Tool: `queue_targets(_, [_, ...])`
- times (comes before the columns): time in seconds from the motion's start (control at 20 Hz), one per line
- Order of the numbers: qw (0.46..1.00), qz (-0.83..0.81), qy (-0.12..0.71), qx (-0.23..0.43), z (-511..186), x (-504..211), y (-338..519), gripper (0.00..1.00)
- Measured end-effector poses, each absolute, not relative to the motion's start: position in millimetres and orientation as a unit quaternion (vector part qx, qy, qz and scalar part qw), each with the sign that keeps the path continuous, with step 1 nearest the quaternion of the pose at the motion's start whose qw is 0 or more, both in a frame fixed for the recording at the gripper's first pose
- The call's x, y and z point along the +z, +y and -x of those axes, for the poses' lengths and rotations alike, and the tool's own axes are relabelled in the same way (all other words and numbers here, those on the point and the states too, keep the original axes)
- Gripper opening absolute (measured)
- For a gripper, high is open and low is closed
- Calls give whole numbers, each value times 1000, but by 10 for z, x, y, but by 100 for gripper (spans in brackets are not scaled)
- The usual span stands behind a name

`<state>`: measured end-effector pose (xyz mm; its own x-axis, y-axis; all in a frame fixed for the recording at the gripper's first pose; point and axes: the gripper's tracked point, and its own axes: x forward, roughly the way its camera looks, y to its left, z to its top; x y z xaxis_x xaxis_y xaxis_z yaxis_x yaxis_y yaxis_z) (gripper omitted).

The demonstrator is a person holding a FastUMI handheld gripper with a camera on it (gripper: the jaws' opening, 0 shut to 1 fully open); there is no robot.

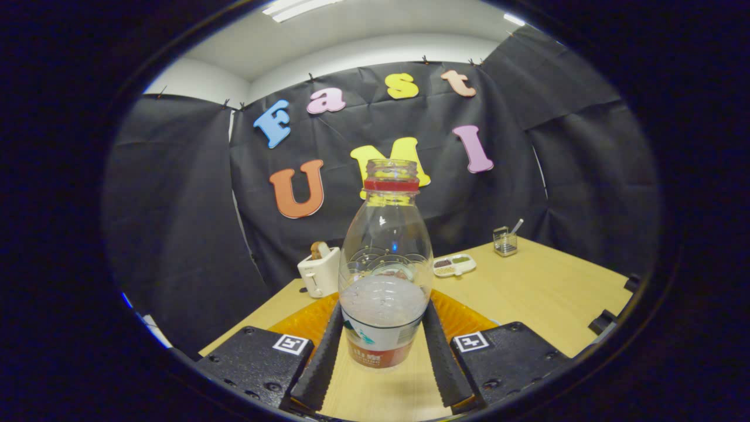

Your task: Take the bottle from table, then pour the juice into the cup, finally place the bottle on the coaster

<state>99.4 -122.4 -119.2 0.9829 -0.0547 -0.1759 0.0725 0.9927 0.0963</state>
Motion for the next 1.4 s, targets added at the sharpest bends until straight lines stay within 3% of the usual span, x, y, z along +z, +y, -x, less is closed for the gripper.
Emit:
queue_targets(0.6, [994,37,92,-43,-1738,-1587,-911,76])
queue_targets(0.95, [991,62,87,-83,-2326,-1639,-1143,76])
queue_targets(1.4, [987,54,124,-88,-2772,-2242,-1212,77])
